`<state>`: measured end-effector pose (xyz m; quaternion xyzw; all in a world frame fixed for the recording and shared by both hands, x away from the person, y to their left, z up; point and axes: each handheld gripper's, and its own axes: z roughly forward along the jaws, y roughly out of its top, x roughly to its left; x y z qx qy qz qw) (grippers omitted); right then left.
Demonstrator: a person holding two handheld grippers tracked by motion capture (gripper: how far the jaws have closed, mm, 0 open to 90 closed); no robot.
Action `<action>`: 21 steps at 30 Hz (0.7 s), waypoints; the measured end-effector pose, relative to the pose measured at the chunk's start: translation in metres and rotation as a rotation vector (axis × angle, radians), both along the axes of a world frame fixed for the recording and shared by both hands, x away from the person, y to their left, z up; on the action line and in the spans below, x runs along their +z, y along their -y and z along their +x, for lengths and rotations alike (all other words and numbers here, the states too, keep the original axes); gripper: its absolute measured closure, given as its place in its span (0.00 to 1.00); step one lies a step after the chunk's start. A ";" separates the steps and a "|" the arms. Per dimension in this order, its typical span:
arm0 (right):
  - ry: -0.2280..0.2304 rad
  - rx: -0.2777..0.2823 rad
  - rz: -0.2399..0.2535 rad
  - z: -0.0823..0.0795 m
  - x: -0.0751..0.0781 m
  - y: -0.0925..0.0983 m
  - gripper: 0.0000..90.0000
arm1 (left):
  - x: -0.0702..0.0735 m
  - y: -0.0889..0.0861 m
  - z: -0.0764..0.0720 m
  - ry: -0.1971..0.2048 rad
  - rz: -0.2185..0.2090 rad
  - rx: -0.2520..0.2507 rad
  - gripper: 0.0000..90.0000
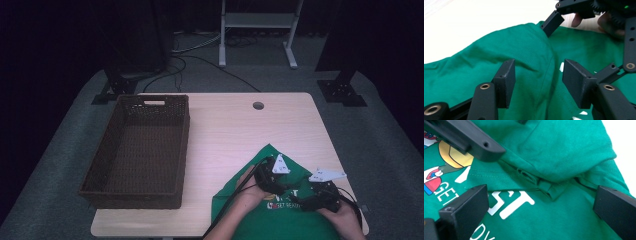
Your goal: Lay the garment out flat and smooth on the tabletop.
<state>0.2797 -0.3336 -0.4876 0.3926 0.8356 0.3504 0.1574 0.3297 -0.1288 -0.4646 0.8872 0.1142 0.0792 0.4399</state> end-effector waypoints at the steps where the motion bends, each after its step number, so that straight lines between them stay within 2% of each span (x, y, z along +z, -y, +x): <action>1: 0.000 0.000 -0.001 0.000 0.000 0.000 0.00 | -0.001 0.001 0.000 -0.002 0.001 0.001 0.50; 8: -0.001 -0.001 0.000 0.000 0.000 0.000 0.00 | -0.010 0.005 0.005 -0.026 0.037 0.014 0.55; 13: -0.001 -0.001 0.000 0.000 0.000 0.000 0.00 | -0.015 0.008 0.004 -0.013 0.068 0.017 0.59; 17: -0.001 -0.001 0.000 0.000 0.000 0.000 0.00 | -0.015 0.008 0.004 -0.003 0.072 0.025 0.64; 21: -0.001 -0.001 0.000 0.000 0.000 0.000 0.00 | -0.013 0.007 0.005 -0.004 0.070 0.040 0.76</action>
